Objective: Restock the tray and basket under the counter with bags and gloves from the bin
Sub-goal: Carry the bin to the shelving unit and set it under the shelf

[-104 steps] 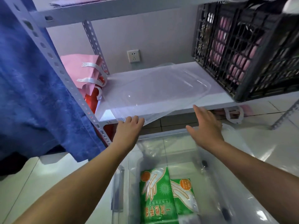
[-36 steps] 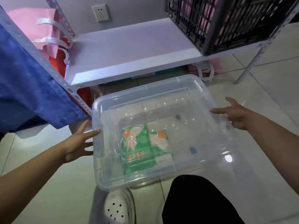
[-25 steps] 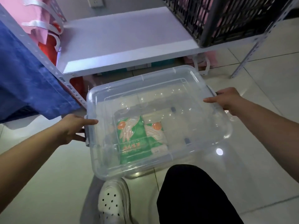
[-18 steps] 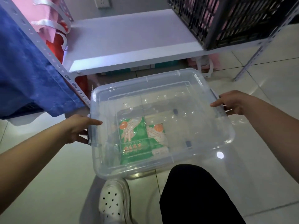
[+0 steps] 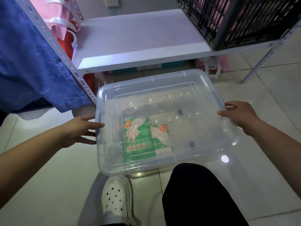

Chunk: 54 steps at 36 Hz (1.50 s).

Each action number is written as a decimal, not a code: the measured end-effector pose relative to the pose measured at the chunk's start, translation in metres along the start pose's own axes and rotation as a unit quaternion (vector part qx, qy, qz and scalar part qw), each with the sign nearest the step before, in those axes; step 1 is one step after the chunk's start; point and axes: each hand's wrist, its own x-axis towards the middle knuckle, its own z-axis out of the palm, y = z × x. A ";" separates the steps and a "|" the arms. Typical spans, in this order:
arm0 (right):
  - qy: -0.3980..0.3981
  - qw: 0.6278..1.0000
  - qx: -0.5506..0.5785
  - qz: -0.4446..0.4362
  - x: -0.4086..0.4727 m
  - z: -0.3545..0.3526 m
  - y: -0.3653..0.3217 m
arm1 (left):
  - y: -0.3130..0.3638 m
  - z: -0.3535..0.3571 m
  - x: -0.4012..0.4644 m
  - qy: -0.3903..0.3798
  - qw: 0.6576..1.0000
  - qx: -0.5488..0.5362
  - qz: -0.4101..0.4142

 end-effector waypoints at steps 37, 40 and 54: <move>-0.134 0.874 0.467 -0.013 -0.116 -0.044 -0.039 | -0.041 -0.023 -0.121 -0.104 0.932 -0.311 0.155; -0.131 0.868 0.475 -0.064 -0.119 -0.065 -0.070 | -0.014 -0.037 -0.135 -0.093 0.926 -0.309 0.198; -0.134 0.855 0.475 -0.162 -0.050 -0.069 -0.195 | 0.139 -0.062 -0.112 -0.033 0.853 -0.466 0.231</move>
